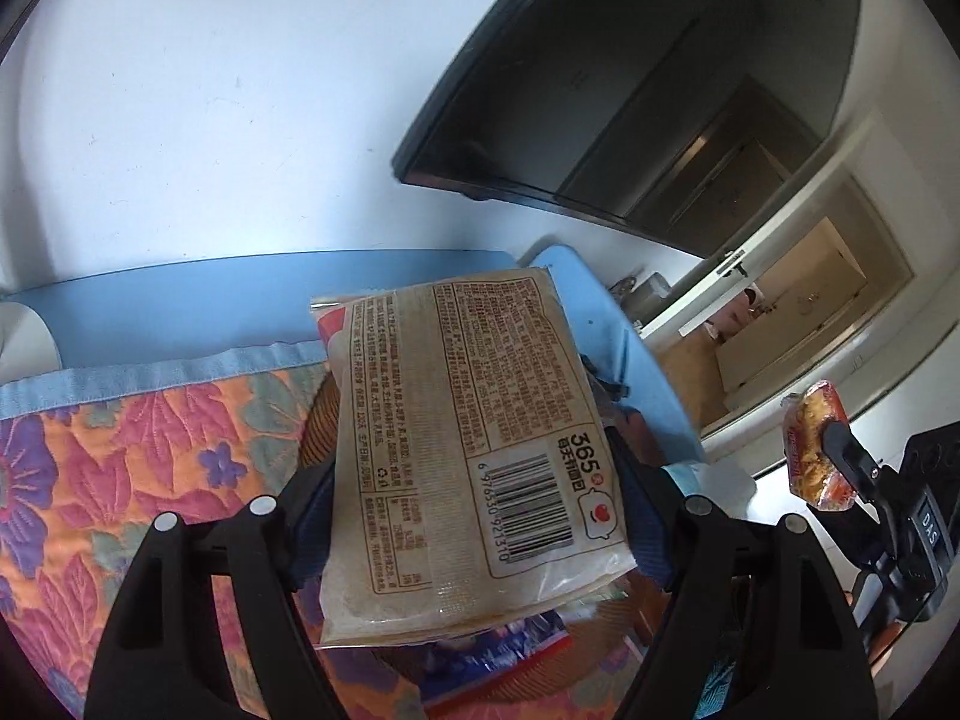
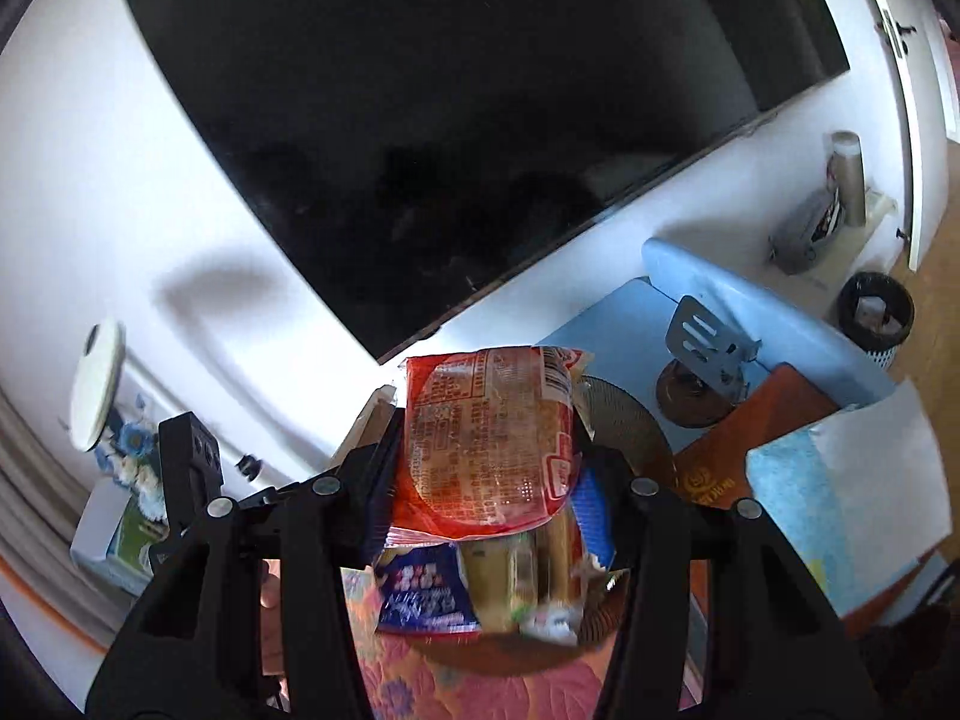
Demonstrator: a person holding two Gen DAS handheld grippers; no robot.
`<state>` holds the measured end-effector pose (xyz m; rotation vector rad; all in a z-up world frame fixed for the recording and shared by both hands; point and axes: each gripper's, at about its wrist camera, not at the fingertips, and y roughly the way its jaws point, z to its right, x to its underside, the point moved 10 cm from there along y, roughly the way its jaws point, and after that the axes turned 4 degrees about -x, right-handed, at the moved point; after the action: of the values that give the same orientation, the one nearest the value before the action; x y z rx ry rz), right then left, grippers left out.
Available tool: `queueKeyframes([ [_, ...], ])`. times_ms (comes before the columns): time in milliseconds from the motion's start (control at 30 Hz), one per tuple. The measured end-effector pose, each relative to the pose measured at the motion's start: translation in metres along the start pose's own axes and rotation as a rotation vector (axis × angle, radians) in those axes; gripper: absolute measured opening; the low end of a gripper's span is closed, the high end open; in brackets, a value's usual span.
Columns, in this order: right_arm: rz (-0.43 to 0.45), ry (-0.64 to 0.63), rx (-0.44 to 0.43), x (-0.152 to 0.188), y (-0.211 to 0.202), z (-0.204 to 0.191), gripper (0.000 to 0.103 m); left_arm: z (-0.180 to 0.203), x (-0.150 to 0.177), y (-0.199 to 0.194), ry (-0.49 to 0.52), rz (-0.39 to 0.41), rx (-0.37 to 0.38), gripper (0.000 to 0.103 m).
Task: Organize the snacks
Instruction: 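Lift both packs over the glass bowl and open both tools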
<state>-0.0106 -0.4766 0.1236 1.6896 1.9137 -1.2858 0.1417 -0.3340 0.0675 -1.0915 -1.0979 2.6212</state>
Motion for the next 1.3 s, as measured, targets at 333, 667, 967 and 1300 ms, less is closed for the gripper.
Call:
queueKeyframes([
  [333,-0.028,-0.037,0.056,0.006,0.04,0.015,0.065,-0.029,-0.011,0.032,-0.017,-0.05,0.065,0.085],
  [667,-0.023,-0.083,0.068,0.028,0.011,-0.002,0.065,-0.028,-0.006,-0.013,0.011,-0.007,0.09,0.085],
  [967,-0.02,-0.156,0.018,0.058,-0.029,-0.056,0.065,-0.012,0.021,-0.109,0.054,0.119,0.066,0.085],
  [1300,-0.081,-0.252,-0.07,0.121,-0.04,-0.126,0.068,-0.023,0.065,-0.238,0.032,0.313,0.005,0.085],
])
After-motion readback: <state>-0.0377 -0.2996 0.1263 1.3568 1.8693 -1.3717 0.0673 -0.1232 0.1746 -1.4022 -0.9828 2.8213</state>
